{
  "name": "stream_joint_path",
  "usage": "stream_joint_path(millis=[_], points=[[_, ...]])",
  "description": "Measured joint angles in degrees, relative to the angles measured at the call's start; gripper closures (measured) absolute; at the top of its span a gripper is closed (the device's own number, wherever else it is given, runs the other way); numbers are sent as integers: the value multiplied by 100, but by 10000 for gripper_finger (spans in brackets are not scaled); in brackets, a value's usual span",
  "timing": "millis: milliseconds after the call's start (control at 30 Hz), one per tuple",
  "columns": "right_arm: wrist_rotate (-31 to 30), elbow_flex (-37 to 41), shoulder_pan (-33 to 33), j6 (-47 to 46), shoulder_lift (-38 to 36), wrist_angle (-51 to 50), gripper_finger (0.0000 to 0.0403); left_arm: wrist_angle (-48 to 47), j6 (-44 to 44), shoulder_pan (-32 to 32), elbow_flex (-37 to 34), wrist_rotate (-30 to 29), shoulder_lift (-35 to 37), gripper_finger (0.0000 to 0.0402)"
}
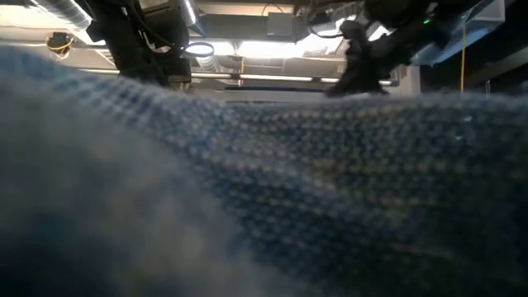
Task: Fold laundry
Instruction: Fold the blue polo shirt
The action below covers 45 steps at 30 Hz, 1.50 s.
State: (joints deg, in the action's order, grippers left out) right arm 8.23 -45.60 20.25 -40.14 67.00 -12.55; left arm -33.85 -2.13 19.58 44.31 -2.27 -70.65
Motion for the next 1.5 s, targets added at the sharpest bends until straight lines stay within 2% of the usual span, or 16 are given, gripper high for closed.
stream_joint_path(millis=[233,367,467,567,667,767,867,900,1000,1133,1167,1233,1500], points=[[46,0,-2,-7,1136,1910,390,-1,4,0,0,0,2,331],[144,0,-2,17,1788,2494,381,2,4,1,0,0,2,331],[-32,2,-2,-149,2255,2693,374,5,2,0,0,-1,0,331],[-99,4,3,-168,2667,3142,351,9,2,0,0,0,2,331],[218,-28,-2,-209,3010,3551,309,6,2,0,0,0,2,331],[821,-195,30,-79,3139,3317,255,5,2,0,0,0,2,331],[1661,-409,170,398,2958,2609,204,1,2,0,0,0,0,331],[1764,-483,176,614,2833,2259,191,2,2,2,0,-1,2,331],[1306,-733,141,1336,2363,736,166,4,1,1,0,-1,2,331],[-208,-922,16,1901,2019,-858,158,32,2,6,0,-2,2,331],[-513,-919,-9,1946,2000,-960,159,36,1,4,0,-2,2,331],[-735,-869,-24,1997,2018,-943,163,41,2,4,0,-2,2,331],[-574,-723,-213,2057,2553,-225,177,57,0,6,0,-1,2,331]])
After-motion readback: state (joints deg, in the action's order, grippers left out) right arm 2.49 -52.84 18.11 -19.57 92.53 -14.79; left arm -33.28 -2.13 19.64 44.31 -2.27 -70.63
